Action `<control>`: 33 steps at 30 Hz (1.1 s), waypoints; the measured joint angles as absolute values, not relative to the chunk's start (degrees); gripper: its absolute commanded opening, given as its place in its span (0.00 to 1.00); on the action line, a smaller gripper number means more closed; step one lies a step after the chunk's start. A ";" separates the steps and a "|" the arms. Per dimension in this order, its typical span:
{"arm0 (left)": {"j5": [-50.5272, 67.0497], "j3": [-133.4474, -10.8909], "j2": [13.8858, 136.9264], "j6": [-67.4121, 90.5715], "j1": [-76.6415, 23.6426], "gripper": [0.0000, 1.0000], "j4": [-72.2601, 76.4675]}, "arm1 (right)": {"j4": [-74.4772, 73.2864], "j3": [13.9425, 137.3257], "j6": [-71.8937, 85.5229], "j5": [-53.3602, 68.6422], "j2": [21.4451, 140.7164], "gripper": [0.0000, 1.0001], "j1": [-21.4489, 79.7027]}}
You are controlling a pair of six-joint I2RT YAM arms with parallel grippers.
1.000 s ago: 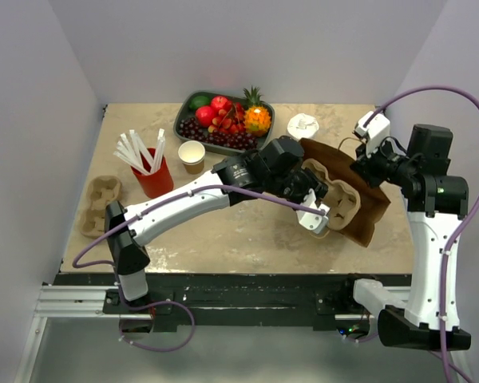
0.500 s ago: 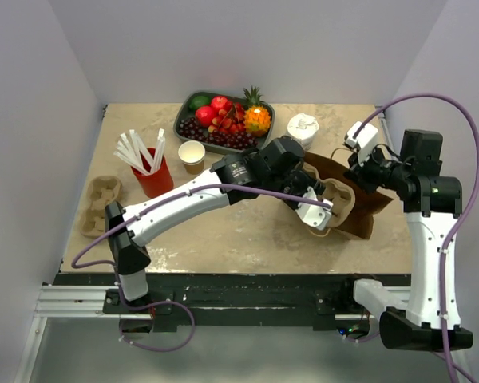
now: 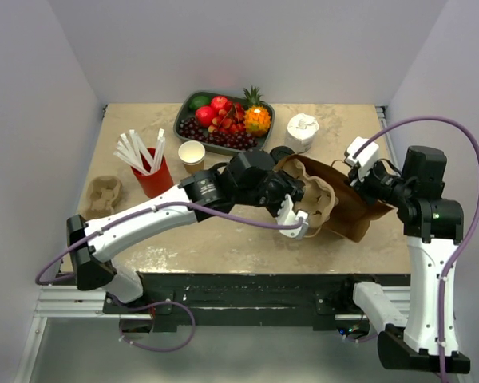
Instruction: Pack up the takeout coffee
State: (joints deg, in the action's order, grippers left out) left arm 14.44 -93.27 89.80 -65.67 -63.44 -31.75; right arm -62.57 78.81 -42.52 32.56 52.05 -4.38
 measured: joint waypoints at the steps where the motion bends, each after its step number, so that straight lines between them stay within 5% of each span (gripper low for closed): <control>1: 14.41 -91.07 88.38 -65.98 -63.44 0.00 -29.54 | -62.59 78.67 -42.57 32.58 51.59 0.00 -4.38; 7: 13.89 -84.36 84.86 -68.58 -63.16 0.00 -22.35 | -63.20 78.61 -42.65 32.73 49.63 0.00 -4.38; 21: 22.81 -108.31 96.53 -62.52 -59.55 0.00 -36.58 | -62.92 78.59 -39.51 32.91 49.08 0.00 -4.40; 33: 12.93 -86.21 87.42 -65.82 -61.87 0.00 -24.77 | -61.49 78.61 -34.70 31.16 49.93 0.00 -4.38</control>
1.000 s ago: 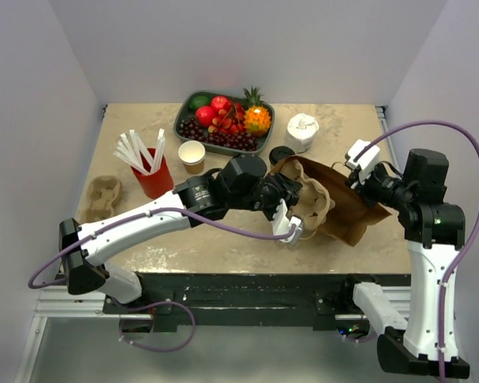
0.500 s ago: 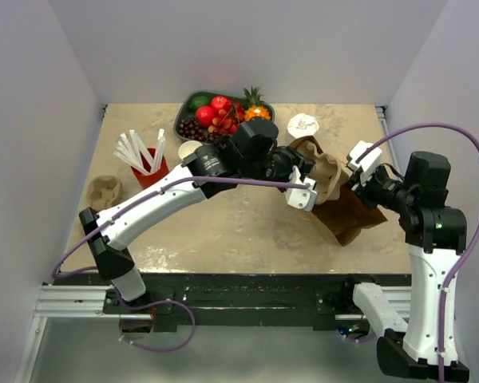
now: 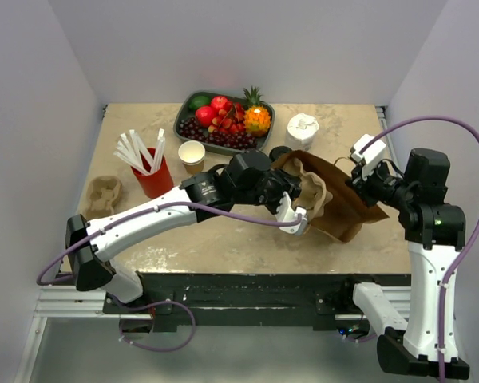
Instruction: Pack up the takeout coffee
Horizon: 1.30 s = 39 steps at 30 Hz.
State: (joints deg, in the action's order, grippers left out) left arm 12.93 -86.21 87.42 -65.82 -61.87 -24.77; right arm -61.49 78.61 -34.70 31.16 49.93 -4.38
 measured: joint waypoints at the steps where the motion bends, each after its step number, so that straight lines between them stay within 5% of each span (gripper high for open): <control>1: 12.60 -86.26 87.42 -65.58 -61.87 0.00 -23.81 | -61.60 78.63 -34.87 31.24 49.98 0.00 -4.38; 10: 20.58 -104.38 92.27 -58.41 -57.74 0.00 -30.92 | -63.11 79.15 -38.61 32.67 50.15 0.00 -4.38; 22: 25.02 -109.71 99.31 -59.13 -58.83 0.00 -37.71 | -63.68 79.15 -38.22 32.77 50.43 0.00 -4.38; 39: 6.37 -118.24 108.81 -69.54 -70.78 0.00 -50.09 | -63.26 85.67 -34.92 34.89 54.06 0.00 -4.38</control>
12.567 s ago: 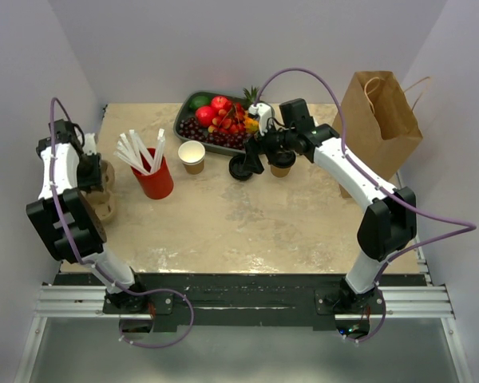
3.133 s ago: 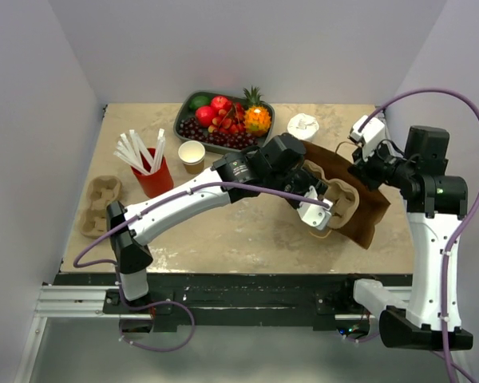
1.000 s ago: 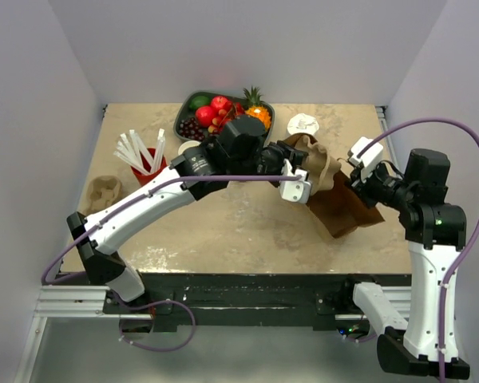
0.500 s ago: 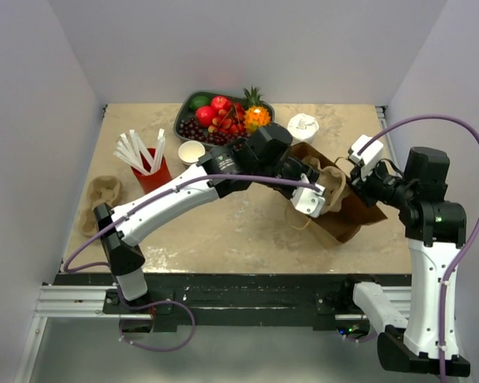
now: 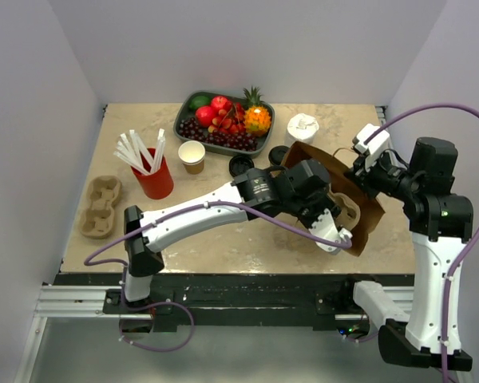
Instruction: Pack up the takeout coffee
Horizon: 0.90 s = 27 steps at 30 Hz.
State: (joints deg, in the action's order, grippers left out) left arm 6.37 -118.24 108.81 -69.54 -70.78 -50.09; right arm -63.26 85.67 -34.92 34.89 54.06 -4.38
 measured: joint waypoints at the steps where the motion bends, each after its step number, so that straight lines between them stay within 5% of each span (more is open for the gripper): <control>1: 4.67 -118.69 109.65 -69.25 -71.09 0.00 -50.06 | -63.42 85.67 -34.89 35.14 54.00 0.00 -4.38; 13: -12.64 -118.17 115.85 -64.07 -72.53 0.00 -47.97 | -66.50 85.54 -36.03 37.45 51.99 0.00 -4.38; 27: -16.40 -115.50 121.03 -61.58 -72.99 0.00 -47.24 | -73.17 81.93 -41.43 40.23 49.06 0.00 -4.51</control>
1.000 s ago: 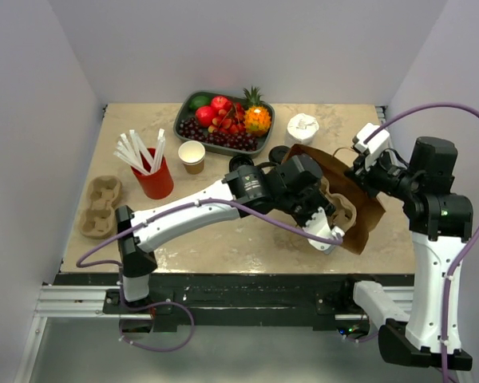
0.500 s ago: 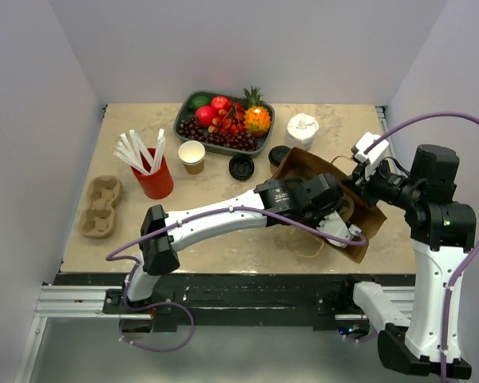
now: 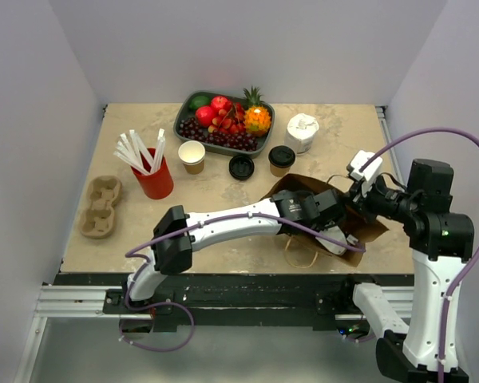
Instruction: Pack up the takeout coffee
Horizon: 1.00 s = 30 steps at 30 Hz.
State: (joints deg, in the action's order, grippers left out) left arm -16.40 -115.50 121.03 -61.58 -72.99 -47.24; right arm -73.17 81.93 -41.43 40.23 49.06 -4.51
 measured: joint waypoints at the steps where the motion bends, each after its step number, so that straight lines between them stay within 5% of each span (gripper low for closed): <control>1: -16.43 -115.13 121.38 -61.45 -73.19 0.00 -47.22 | -73.17 81.60 -41.41 40.21 48.95 0.00 -4.54; 30: -21.91 -106.65 125.34 -56.23 -72.97 0.00 -30.30 | -74.35 82.35 -45.69 47.11 46.24 0.00 -4.60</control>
State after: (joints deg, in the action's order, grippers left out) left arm -21.91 -106.65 125.34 -56.23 -72.97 -30.30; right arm -74.35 82.35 -45.69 47.11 46.24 -4.60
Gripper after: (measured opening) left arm 0.386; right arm 0.019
